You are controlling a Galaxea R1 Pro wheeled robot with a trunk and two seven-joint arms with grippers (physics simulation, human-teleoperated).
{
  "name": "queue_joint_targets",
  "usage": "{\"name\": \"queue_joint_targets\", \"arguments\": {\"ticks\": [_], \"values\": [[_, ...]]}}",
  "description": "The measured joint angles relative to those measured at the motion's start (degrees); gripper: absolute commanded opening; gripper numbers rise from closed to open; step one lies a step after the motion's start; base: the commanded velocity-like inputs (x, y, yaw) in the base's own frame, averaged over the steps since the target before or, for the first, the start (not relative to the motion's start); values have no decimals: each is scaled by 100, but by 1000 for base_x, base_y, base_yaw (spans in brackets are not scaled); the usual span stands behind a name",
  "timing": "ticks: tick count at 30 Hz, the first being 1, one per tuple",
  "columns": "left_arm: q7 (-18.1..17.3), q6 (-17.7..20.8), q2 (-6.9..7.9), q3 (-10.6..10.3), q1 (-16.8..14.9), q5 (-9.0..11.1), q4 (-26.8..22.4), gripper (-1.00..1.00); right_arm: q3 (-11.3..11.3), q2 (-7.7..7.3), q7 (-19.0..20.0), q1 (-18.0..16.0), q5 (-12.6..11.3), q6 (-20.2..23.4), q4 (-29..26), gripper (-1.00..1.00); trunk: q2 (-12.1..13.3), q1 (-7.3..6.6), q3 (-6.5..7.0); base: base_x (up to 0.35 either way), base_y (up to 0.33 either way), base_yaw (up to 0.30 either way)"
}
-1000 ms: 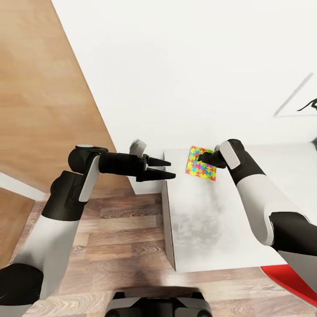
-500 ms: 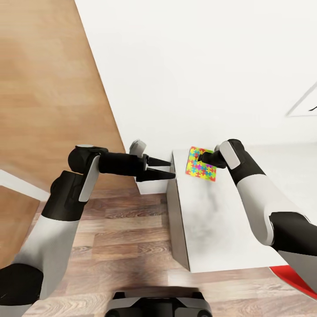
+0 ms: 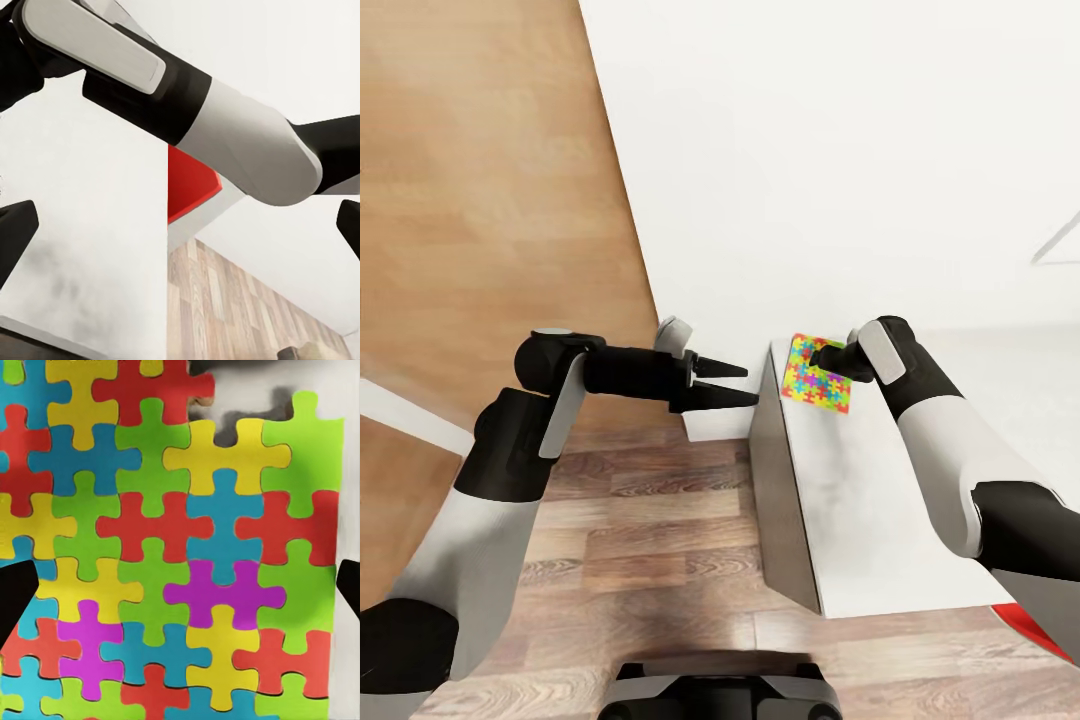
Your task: Put all the toys in the child's room - the three board games (two on the bed and one on the table), the two jigsaw puzzles on the table, and the tennis ball on the table - inside the toy box on the table in the child's room.
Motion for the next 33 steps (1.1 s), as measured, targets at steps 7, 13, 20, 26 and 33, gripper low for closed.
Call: {"name": "queue_joint_targets", "arguments": {"ticks": [7,13,20,26,33], "values": [[0,0,2,0,1,0,-1,100,0,0,0,0,2,0,-5,100,0,0,0,-3,97,0],[0,0,-4,0,2,2,0,100,0,0,-1,7,-2,0,-5,100,0,0,0,0,44,0],[0,0,-6,0,1,1,0,100,0,-8,0,9,-2,0,-6,100,0,0,0,0,89,0],[0,0,-3,0,3,0,0,100,0,-8,-2,9,-2,0,-6,100,0,0,0,0,11,0],[0,0,1,-1,3,0,0,100,0,-9,-1,9,-2,0,-5,100,0,0,0,0,55,0]]}}
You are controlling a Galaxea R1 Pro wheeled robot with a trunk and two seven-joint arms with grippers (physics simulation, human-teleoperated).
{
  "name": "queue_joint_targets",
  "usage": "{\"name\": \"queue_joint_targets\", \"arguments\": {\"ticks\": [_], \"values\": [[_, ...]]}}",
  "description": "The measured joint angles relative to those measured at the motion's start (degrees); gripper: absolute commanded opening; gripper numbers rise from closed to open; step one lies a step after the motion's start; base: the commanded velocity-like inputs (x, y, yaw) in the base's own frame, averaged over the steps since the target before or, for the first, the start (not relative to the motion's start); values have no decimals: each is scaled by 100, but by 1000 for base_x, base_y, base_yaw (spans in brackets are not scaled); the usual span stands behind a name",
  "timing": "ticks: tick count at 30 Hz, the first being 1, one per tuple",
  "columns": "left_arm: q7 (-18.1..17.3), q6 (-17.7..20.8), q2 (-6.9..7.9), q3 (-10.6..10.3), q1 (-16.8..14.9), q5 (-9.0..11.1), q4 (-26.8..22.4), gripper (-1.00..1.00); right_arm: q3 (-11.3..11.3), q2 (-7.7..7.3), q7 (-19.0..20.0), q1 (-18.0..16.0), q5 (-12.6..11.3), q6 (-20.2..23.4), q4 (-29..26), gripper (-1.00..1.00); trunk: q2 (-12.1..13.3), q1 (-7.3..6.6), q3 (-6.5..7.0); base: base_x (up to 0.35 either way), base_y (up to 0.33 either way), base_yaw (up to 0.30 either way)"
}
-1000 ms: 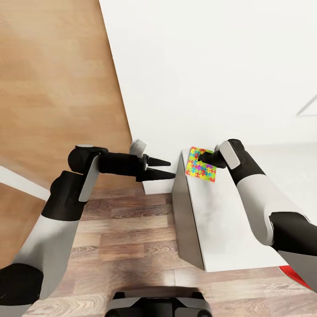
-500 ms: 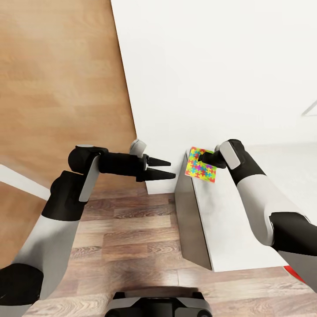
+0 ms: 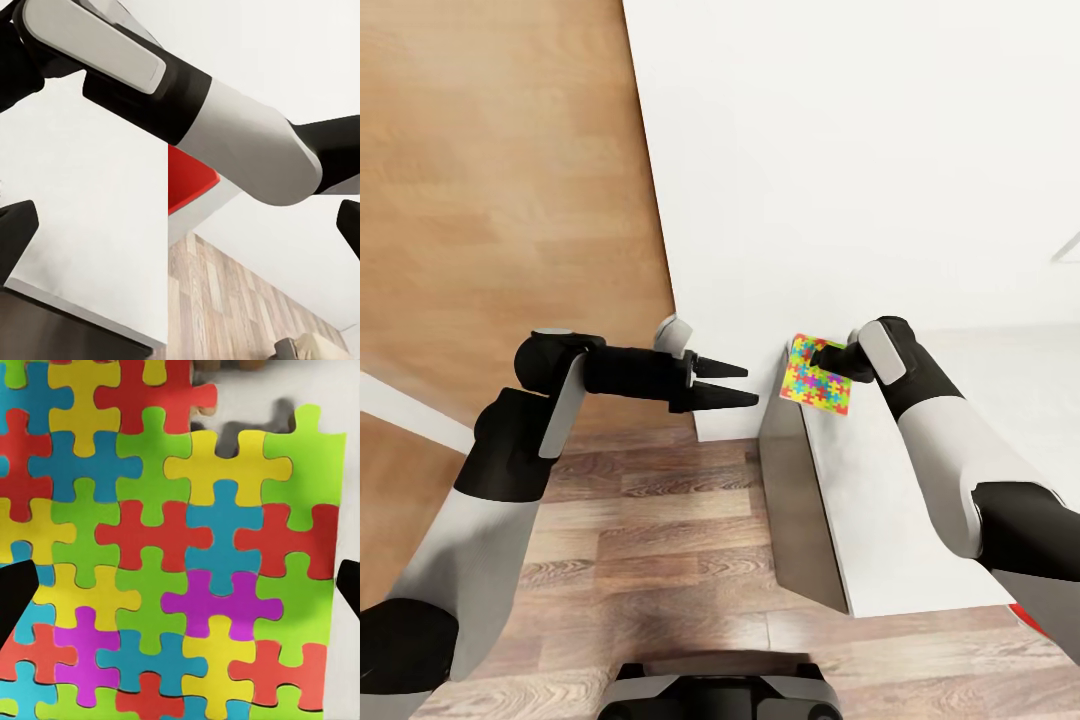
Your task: Put all the toys in the child's room - the three board games (two on the bed and one on the table), the two jigsaw puzzles on the table, and the tennis ball on the table - inside the toy box on the table in the child's room.
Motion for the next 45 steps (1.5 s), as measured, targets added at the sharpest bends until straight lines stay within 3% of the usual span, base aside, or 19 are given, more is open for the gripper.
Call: {"name": "queue_joint_targets", "arguments": {"ticks": [28,45], "values": [[1,0,1,-11,0,1,0,100,0,-7,-1,9,5,0,-1,100,0,0,5,-10,44,-3],[1,0,1,-17,0,1,1,100,-6,-9,-5,9,7,0,-14,100,0,0,137,0,0,-95]]}}
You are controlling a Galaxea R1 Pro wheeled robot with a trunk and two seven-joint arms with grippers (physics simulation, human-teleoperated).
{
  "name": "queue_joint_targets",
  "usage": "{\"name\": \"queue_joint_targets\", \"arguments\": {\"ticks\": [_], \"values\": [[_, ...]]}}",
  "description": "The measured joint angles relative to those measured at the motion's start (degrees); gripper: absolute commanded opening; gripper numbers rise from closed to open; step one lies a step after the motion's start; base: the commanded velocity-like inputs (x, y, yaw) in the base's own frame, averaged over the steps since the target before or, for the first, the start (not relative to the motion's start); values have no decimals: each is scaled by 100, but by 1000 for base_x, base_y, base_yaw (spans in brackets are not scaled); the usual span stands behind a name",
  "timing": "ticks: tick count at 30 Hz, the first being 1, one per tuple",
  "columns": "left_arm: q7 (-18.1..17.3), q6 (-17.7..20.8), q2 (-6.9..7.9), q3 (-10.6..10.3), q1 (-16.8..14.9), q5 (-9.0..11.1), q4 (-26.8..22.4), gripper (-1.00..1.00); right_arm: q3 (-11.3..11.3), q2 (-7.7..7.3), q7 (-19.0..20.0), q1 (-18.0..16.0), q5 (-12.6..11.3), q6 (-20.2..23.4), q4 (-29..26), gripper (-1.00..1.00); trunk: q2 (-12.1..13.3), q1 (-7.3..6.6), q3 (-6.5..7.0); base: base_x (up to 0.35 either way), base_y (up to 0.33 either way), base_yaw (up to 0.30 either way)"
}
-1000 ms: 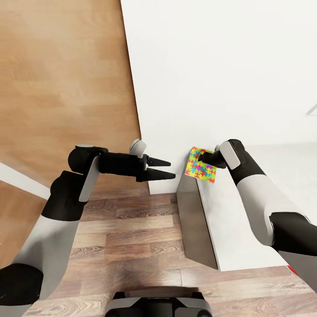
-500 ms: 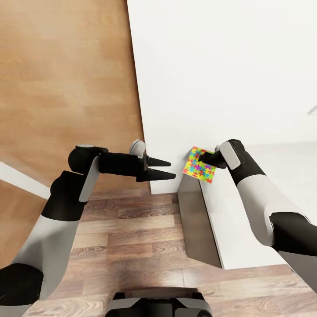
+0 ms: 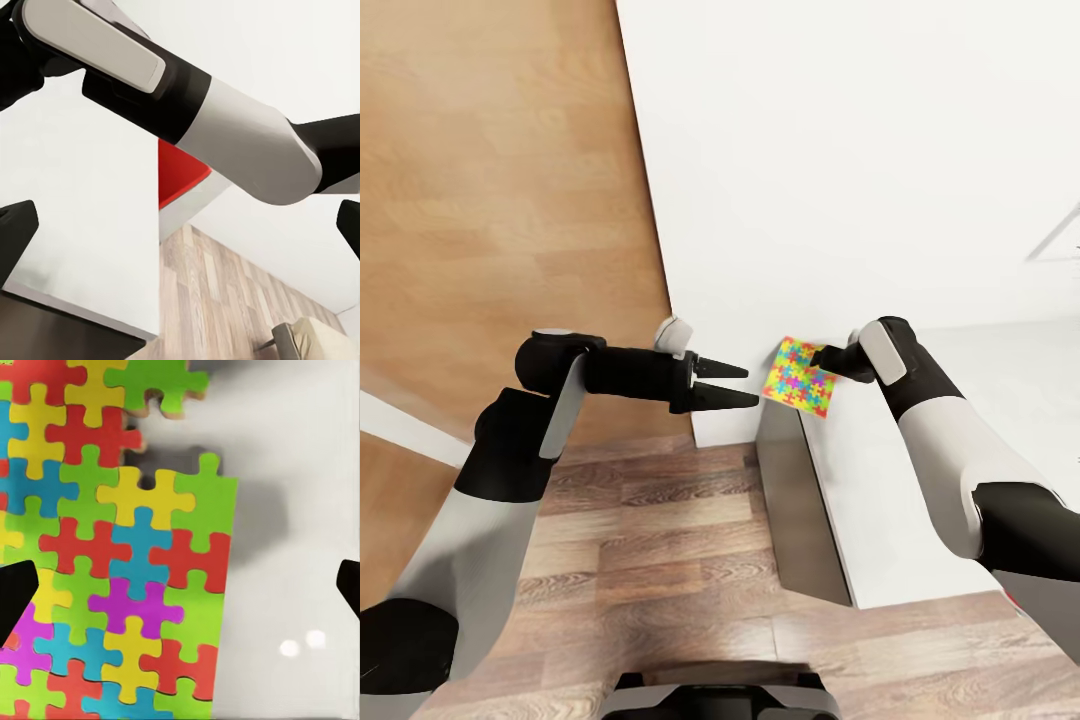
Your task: Put all the toys in the child's room - the three board games (two on the bed and one on the table), the two jigsaw puzzles on the table, and the tennis ball on the table - inside the toy box on the table in the child's room.
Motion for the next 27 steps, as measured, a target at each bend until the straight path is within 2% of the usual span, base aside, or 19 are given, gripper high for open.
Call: {"name": "queue_joint_targets", "arguments": {"ticks": [5,10,15,20,22,25,27], "values": [[-1,0,3,0,0,0,0,100,0,0,-2,0,0,2,-23,100,0,0,42,0,0,-102],[3,0,13,0,0,0,0,100,0,0,-2,40,-6,69,-363,100,0,0,85,0,0,-102],[4,0,40,-2,0,0,0,100,-6,1,0,111,-13,413,-955,100,0,0,128,0,0,-103],[7,0,70,-3,17,-8,-1,100,-17,1,1,279,-64,787,-1801,100,0,0,170,0,0,-103],[7,0,124,-6,38,-13,-1,100,-25,-5,3,431,-95,833,-2235,100,0,0,187,0,0,-103],[3,-1,304,-11,71,-17,-1,100,-38,-55,11,684,-126,833,-2817,100,0,0,213,0,0,-103],[1,-1,489,-10,120,-14,-1,100,-32,-123,20,873,-174,833,-3231,100,0,0,230,0,0,-103]]}}
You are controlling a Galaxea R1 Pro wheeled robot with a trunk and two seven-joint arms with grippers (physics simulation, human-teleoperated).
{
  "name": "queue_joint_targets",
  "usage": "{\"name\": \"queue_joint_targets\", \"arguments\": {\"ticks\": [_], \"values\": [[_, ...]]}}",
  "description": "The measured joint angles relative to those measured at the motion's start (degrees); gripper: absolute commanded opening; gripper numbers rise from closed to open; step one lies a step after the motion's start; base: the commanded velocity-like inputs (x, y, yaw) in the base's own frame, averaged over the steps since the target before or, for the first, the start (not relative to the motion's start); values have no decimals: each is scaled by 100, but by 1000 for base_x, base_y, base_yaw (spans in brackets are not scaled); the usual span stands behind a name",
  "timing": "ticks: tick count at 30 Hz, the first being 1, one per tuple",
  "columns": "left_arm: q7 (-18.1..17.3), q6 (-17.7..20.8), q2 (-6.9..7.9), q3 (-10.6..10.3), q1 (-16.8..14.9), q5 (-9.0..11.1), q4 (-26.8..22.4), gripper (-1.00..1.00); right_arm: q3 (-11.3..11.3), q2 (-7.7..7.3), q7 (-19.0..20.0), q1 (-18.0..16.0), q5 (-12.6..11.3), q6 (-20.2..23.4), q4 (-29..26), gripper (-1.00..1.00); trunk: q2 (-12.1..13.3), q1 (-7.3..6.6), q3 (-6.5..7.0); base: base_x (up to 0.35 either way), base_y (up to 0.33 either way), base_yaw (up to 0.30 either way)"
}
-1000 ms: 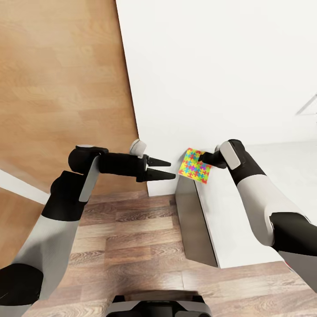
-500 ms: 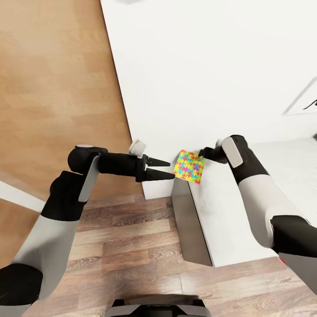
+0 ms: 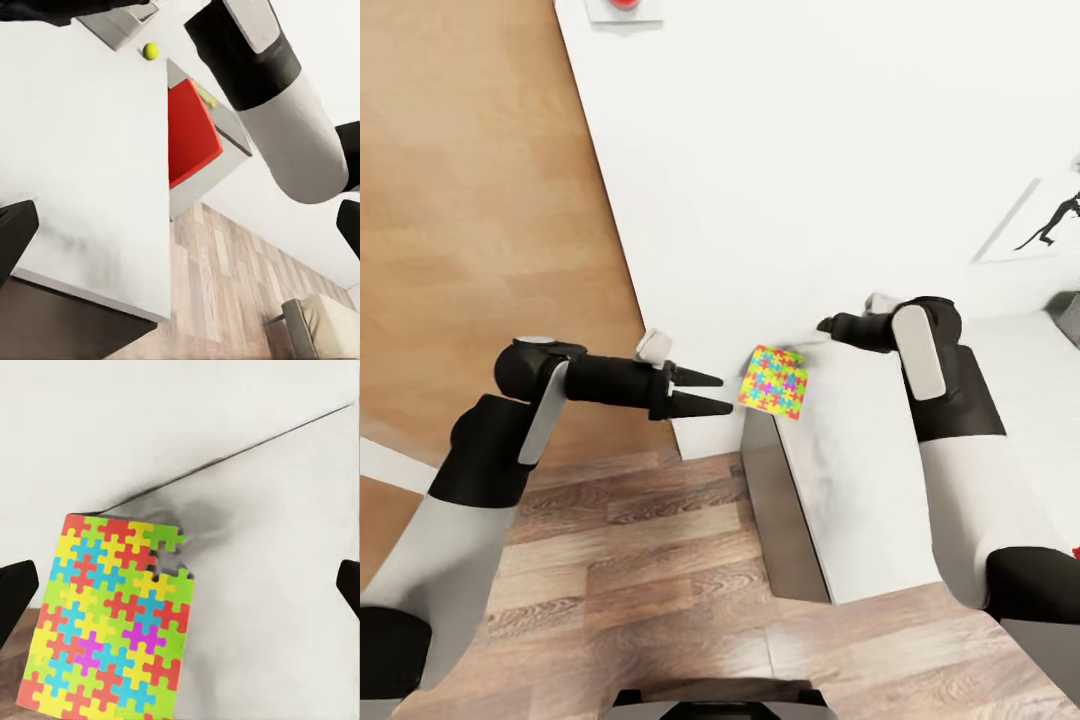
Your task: Put all the toys in the child's room - the three board games (two on the bed and one on the table), the two jigsaw puzzles on the table, and the tennis ball on the table - inside the toy box on the table in the child's room.
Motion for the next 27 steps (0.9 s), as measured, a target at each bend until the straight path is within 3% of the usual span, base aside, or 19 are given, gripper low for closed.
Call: {"name": "queue_joint_targets", "arguments": {"ticks": [4,5,7,8,10,11,13,14,15,16,17,18,22,25,27], "values": [[-3,-1,349,15,213,10,2,100,14,-166,7,240,-250,0,-578,100,0,0,34,0,0,-103],[-4,-9,500,51,349,9,5,100,15,-248,9,323,-458,0,-778,100,0,0,42,0,0,-103],[-5,-22,648,127,509,15,10,100,18,-362,11,431,-747,0,-1008,100,0,0,60,0,0,-102],[-3,-33,757,238,675,12,17,100,19,-507,14,584,-1110,1,-1278,100,0,-1,68,0,0,-102],[1,-42,836,381,854,17,24,100,19,-681,16,792,-1582,2,-1566,100,0,0,85,0,0,-103],[3,-49,885,548,1022,12,28,100,18,-855,18,1018,-2109,3,-1814,100,0,-1,93,0,0,-103],[4,-52,919,734,1190,14,31,100,8,-1033,18,1258,-2691,3,-1993,100,0,0,111,0,0,-103],[5,-55,940,915,1339,11,32,100,-1,-1197,19,1465,-3256,5,-2103,100,0,-1,119,0,0,-103],[5,-55,948,1005,1417,12,33,100,-5,-1279,19,1570,-3550,5,-2145,100,0,0,128,0,0,-103],[6,-54,959,1168,1558,7,34,100,-8,-1429,20,1753,-4070,6,-2201,100,0,0,136,0,0,-103],[6,-53,963,1247,1628,6,36,100,-8,-1502,20,1850,-4322,6,-2223,100,0,0,145,0,0,-101],[5,-52,970,1382,1755,-5,48,100,-8,-1616,23,2037,-4736,7,-2251,100,0,0,153,0,0,-98],[20,-55,989,1672,2171,-15,83,100,5,-1782,122,2632,-5534,8,-2290,100,0,0,187,0,0,-75],[25,-60,990,1810,2450,-12,95,100,23,-1788,457,3037,-5737,8,-2298,100,0,0,214,0,0,-26],[27,-80,990,1896,2642,-9,100,100,30,-1782,892,3370,-5798,8,-2300,100,0,0,232,-3,-5,-11]]}}
